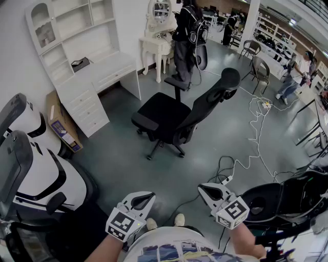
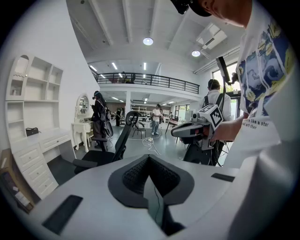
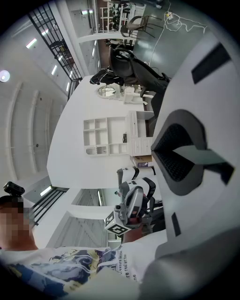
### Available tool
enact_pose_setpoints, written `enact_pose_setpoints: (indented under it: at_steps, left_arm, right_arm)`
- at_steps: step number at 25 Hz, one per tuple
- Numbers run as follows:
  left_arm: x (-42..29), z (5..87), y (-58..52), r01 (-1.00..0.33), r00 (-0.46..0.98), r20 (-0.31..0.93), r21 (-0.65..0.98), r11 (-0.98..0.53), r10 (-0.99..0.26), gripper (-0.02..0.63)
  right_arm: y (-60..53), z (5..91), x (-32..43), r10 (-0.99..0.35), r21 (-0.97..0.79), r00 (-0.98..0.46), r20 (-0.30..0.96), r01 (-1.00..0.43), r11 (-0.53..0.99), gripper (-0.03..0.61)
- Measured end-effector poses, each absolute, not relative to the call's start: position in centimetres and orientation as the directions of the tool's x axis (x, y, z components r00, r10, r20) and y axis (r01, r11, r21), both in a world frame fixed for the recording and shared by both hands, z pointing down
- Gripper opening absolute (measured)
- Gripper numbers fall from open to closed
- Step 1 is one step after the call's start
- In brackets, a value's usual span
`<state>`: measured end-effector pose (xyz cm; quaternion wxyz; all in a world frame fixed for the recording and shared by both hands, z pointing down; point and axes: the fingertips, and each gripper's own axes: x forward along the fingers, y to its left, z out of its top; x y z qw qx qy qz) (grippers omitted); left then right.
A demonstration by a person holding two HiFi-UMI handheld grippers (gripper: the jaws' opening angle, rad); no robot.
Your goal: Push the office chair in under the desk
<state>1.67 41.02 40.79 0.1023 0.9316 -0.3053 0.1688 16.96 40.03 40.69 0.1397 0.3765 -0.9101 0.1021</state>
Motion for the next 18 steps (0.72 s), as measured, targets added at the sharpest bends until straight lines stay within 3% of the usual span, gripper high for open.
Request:
enact_pose_setpoints:
  at_steps: [18]
  left_arm:
    - [-5.9,42.4,40.3,-0.549,0.79,0.374,0.079,-0.832,-0.486,0.011]
  right_arm:
    - [39.5,41.4,11.8,-0.716,-0.058,-0.592,0.371,-0.784,0.618,0.025]
